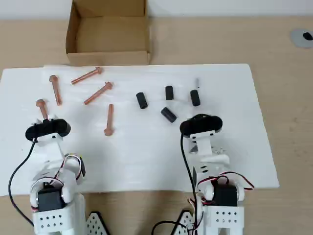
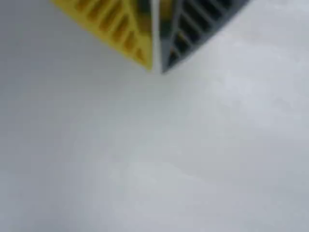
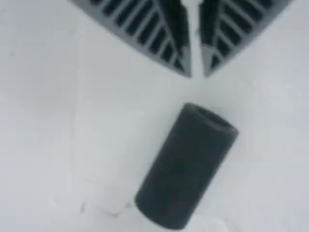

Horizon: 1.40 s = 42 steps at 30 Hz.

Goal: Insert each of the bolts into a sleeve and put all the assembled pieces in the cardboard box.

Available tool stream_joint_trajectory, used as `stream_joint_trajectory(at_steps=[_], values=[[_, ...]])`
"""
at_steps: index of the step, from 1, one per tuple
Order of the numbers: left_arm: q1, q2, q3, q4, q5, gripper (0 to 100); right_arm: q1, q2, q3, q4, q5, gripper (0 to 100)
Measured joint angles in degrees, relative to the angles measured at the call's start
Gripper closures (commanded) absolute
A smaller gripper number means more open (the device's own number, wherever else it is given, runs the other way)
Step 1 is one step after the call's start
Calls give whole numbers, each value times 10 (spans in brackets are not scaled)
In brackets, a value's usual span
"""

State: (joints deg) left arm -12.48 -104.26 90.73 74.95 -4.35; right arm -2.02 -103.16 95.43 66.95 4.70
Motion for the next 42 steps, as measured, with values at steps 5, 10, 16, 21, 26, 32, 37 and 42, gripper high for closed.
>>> stream_joint_trajectory(at_steps=[5,10,16,21,26,32,37,42], values=[[0,0,0,0,0,991,0,0,0,0,0,988],[0,0,0,0,0,991,0,0,0,0,0,988],[0,0,0,0,0,991,0,0,0,0,0,988],[0,0,0,0,0,991,0,0,0,0,0,988],[0,0,0,0,0,991,0,0,0,0,0,988],[0,0,0,0,0,992,0,0,0,0,0,988],[-1,0,6,-17,0,994,0,0,4,-15,-4,988],[-22,0,18,-72,-11,990,-4,0,4,-33,-5,989]])
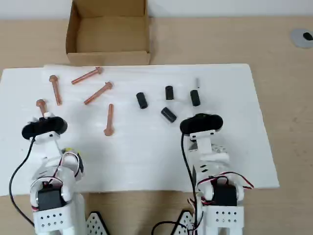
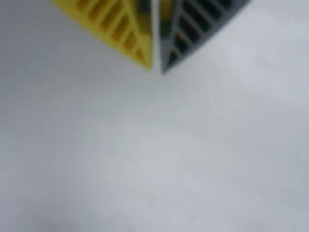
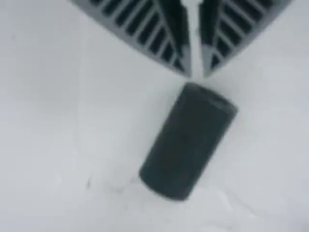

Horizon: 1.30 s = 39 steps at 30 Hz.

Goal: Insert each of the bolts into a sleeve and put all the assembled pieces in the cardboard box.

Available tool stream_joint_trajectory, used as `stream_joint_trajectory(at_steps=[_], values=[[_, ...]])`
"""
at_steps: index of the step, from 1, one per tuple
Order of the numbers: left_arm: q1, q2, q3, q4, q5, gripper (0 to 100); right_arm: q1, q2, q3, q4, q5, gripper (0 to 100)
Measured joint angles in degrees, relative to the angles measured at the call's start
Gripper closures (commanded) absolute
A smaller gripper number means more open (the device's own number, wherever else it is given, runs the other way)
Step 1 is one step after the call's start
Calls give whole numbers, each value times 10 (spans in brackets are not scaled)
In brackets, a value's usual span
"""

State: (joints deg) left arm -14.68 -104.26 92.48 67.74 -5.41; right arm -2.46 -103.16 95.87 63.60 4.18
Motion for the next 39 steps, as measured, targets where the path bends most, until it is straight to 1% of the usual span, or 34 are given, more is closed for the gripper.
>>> stream_joint_trajectory(at_steps=[2,6,10,14,16,22,26,30,34,39], values=[[-4,0,-3,-20,-9,990,0,0,-3,0,0,989],[-9,10,-52,-21,-22,990,0,0,-56,11,0,989],[-40,92,-121,-19,-45,990,0,24,-135,18,0,989],[-89,247,-238,-36,-50,990,0,162,-246,18,-20,988],[-99,344,-315,-33,-49,990,0,258,-321,18,-35,988],[-103,654,-557,25,-11,990,0,557,-563,19,-56,988],[-103,839,-708,71,-8,990,-3,707,-673,19,-56,988],[-105,990,-840,128,-10,990,-22,770,-709,19,-56,987],[-125,1102,-960,173,-4,990,-54,791,-710,19,-56,987],[-144,1228,-1080,208,-4,990,-62,806,-710,19,-56,987]])
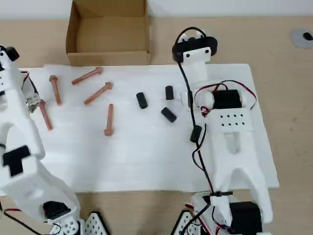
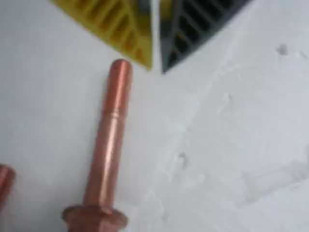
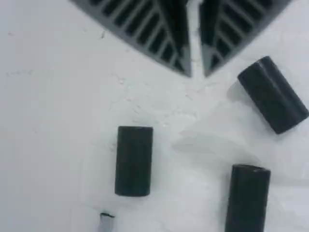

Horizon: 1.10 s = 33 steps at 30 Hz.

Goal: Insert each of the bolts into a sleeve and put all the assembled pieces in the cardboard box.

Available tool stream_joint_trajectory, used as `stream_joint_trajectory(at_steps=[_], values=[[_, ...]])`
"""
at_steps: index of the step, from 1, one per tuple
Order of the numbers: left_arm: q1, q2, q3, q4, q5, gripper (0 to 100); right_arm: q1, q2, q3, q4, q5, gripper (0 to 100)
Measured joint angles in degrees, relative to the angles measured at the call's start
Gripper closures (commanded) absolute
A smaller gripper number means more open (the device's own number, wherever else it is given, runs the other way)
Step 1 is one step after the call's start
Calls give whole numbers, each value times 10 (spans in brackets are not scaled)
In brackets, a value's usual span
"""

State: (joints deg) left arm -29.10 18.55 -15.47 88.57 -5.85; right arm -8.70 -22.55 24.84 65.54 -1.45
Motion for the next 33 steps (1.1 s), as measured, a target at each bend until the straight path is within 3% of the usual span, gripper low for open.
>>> stream_joint_trajectory(at_steps=[9,33], values=[[-1,125,-125,26,40,933,1,39,0,0,0,987],[33,218,-147,-38,68,919,1,63,0,0,0,987]])
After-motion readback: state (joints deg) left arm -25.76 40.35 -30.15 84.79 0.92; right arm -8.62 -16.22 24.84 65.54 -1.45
